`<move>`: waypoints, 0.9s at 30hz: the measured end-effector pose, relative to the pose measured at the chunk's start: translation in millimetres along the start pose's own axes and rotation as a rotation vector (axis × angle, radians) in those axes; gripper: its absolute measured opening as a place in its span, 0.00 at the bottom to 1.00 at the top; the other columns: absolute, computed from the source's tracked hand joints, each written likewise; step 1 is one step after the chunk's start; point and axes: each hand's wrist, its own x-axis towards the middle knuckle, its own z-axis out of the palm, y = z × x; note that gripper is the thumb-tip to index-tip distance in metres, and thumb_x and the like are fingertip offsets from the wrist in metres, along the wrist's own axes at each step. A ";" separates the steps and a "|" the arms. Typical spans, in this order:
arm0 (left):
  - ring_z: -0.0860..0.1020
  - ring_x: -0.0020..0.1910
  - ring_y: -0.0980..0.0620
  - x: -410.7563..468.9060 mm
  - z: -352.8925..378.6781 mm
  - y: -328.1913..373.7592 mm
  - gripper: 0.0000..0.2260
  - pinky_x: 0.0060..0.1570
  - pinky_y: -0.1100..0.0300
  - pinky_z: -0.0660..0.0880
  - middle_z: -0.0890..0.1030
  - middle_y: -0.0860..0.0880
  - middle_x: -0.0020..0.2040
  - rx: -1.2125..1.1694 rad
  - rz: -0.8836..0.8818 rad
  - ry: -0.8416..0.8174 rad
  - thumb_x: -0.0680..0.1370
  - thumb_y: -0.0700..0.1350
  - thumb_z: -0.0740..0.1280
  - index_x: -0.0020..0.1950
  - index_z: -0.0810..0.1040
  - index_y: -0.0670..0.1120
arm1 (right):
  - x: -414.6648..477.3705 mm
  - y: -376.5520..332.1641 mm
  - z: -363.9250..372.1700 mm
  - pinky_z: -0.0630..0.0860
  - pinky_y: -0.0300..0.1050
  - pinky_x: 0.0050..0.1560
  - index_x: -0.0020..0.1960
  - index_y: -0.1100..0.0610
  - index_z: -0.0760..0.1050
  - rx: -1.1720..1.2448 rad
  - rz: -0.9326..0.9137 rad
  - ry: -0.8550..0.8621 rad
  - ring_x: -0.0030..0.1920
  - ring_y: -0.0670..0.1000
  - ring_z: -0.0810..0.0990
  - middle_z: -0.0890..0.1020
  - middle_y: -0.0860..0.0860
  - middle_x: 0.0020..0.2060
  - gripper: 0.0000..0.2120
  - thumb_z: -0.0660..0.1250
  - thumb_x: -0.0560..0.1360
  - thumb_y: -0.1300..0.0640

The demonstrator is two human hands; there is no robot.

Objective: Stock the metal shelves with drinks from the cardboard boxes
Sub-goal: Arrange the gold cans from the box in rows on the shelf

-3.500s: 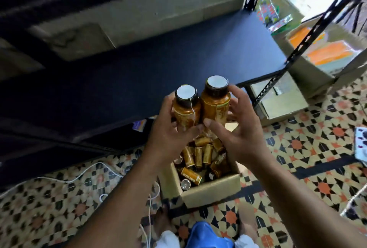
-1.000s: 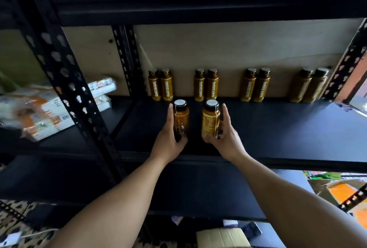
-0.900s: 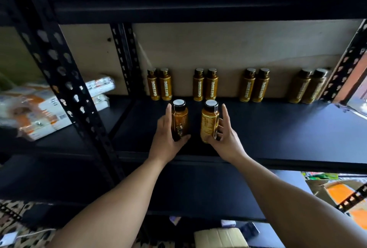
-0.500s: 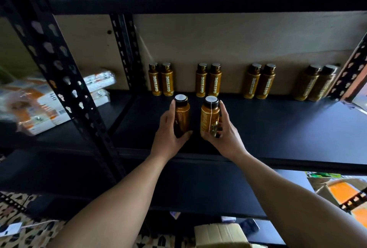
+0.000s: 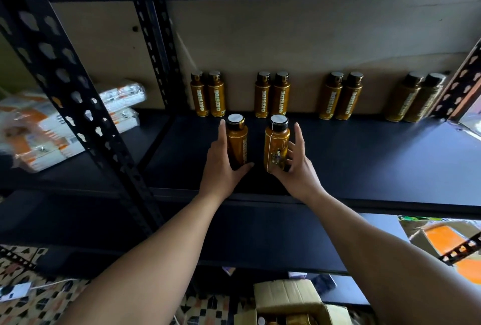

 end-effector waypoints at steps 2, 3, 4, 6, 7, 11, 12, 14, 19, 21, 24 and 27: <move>0.62 0.76 0.48 1.5 1.4 0.2 0.55 0.66 0.57 0.63 0.61 0.46 0.78 0.019 0.006 0.006 0.74 0.49 0.77 0.77 0.32 0.67 | 0.7 1.3 0.5 0.77 0.49 0.61 0.79 0.33 0.33 -0.019 0.014 -0.014 0.61 0.48 0.81 0.79 0.46 0.69 0.55 0.76 0.76 0.51; 0.62 0.76 0.49 1.7 1.5 -0.2 0.54 0.66 0.58 0.63 0.61 0.46 0.78 0.019 0.009 0.001 0.75 0.49 0.76 0.77 0.32 0.66 | 1.1 1.0 1.1 0.77 0.49 0.61 0.80 0.33 0.34 -0.022 0.018 -0.011 0.62 0.49 0.81 0.79 0.46 0.68 0.55 0.76 0.76 0.51; 0.61 0.76 0.50 1.3 1.1 -0.3 0.53 0.66 0.59 0.62 0.60 0.47 0.79 0.012 0.011 -0.009 0.76 0.48 0.76 0.78 0.32 0.66 | 1.4 -0.4 1.7 0.76 0.50 0.63 0.80 0.33 0.36 -0.017 0.020 -0.006 0.65 0.49 0.79 0.78 0.46 0.70 0.54 0.76 0.76 0.51; 0.62 0.76 0.51 0.4 -0.2 -1.7 0.52 0.66 0.60 0.63 0.59 0.48 0.80 0.007 0.013 -0.034 0.77 0.48 0.74 0.78 0.33 0.65 | 2.5 -3.5 1.9 0.75 0.55 0.68 0.80 0.33 0.37 -0.004 0.021 0.006 0.70 0.49 0.75 0.73 0.46 0.74 0.54 0.77 0.75 0.50; 0.62 0.76 0.51 0.0 -0.7 -2.9 0.51 0.66 0.60 0.64 0.59 0.48 0.81 0.009 0.016 -0.044 0.77 0.48 0.74 0.79 0.33 0.65 | 2.9 -4.7 1.9 0.74 0.56 0.70 0.80 0.33 0.38 -0.002 0.019 0.012 0.72 0.49 0.73 0.70 0.46 0.76 0.54 0.77 0.74 0.49; 0.63 0.77 0.50 -1.4 -1.6 -5.3 0.49 0.66 0.60 0.63 0.59 0.48 0.81 0.015 0.014 -0.072 0.78 0.49 0.72 0.79 0.34 0.65 | 2.2 -0.9 0.9 0.73 0.51 0.66 0.79 0.32 0.34 0.022 0.027 -0.002 0.70 0.48 0.74 0.73 0.45 0.74 0.55 0.76 0.75 0.50; 0.63 0.76 0.50 -1.7 -1.5 -5.7 0.49 0.66 0.60 0.63 0.60 0.48 0.80 0.013 0.010 -0.073 0.78 0.50 0.72 0.79 0.34 0.65 | 2.1 1.9 0.4 0.74 0.49 0.63 0.78 0.31 0.33 0.025 0.037 -0.007 0.67 0.48 0.77 0.76 0.45 0.71 0.54 0.75 0.76 0.51; 0.63 0.76 0.50 -2.0 -1.4 -6.1 0.48 0.66 0.60 0.63 0.60 0.48 0.80 0.015 0.008 -0.074 0.79 0.50 0.72 0.78 0.33 0.65 | 1.9 2.7 0.0 0.75 0.45 0.59 0.78 0.29 0.33 0.008 0.043 -0.003 0.63 0.49 0.80 0.79 0.43 0.68 0.54 0.74 0.77 0.51; 0.66 0.75 0.49 -2.7 -0.2 -7.2 0.48 0.64 0.59 0.65 0.62 0.47 0.79 0.036 0.008 -0.075 0.79 0.51 0.71 0.76 0.31 0.69 | 3.5 -5.7 0.9 0.73 0.60 0.69 0.79 0.32 0.35 -0.012 0.048 0.039 0.72 0.52 0.72 0.68 0.47 0.77 0.57 0.78 0.71 0.42; 0.66 0.75 0.50 -2.9 0.0 -7.2 0.48 0.64 0.60 0.65 0.62 0.48 0.79 0.028 0.007 -0.076 0.79 0.52 0.71 0.77 0.32 0.68 | 2.4 -4.7 -0.3 0.73 0.58 0.69 0.79 0.32 0.34 0.009 0.045 0.026 0.71 0.51 0.73 0.68 0.47 0.76 0.58 0.78 0.72 0.43; 0.64 0.75 0.52 -3.0 -0.2 -7.4 0.47 0.65 0.61 0.63 0.61 0.49 0.80 0.015 -0.006 -0.078 0.79 0.52 0.71 0.78 0.34 0.67 | -0.2 0.3 -1.5 0.74 0.54 0.68 0.79 0.33 0.33 0.025 0.023 0.006 0.66 0.47 0.77 0.73 0.44 0.73 0.55 0.76 0.76 0.53; 0.63 0.76 0.52 -2.9 -0.6 -6.5 0.46 0.65 0.61 0.62 0.60 0.49 0.80 0.016 -0.014 -0.088 0.80 0.52 0.71 0.79 0.35 0.65 | -0.6 -2.6 0.3 0.76 0.55 0.66 0.79 0.31 0.35 -0.015 0.001 0.028 0.66 0.48 0.77 0.74 0.45 0.73 0.54 0.75 0.76 0.51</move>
